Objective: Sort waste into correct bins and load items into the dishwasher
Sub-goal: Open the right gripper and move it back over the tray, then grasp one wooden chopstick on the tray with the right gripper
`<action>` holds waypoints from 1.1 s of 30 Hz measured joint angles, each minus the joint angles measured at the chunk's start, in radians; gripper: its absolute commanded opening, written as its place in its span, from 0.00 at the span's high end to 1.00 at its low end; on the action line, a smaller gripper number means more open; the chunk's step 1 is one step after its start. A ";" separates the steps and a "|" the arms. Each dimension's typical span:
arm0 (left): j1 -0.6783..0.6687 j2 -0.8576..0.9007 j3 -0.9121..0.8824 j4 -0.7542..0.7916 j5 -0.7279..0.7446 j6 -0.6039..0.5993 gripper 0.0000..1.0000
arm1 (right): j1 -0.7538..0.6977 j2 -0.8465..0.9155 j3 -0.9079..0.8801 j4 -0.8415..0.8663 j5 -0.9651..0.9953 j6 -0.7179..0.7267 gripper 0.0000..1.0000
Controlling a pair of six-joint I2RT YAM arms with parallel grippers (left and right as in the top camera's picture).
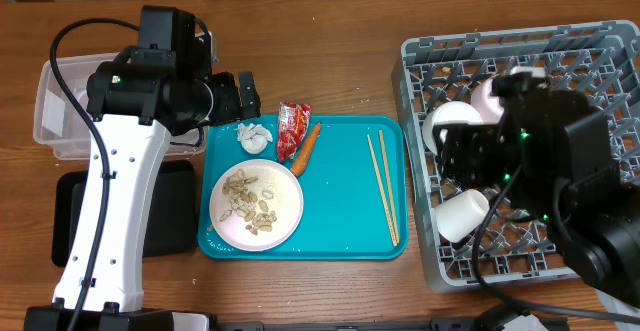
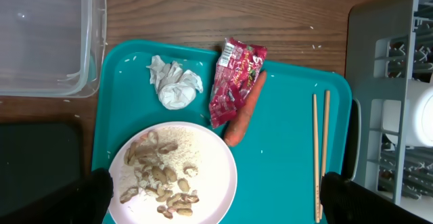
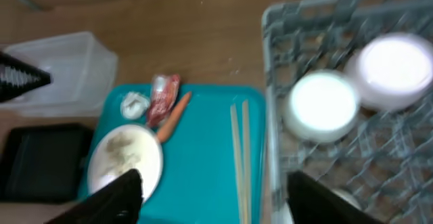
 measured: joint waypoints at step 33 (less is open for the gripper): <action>0.000 0.000 0.000 0.000 0.000 0.000 0.00 | 0.260 0.740 -0.333 0.312 0.082 -0.003 0.54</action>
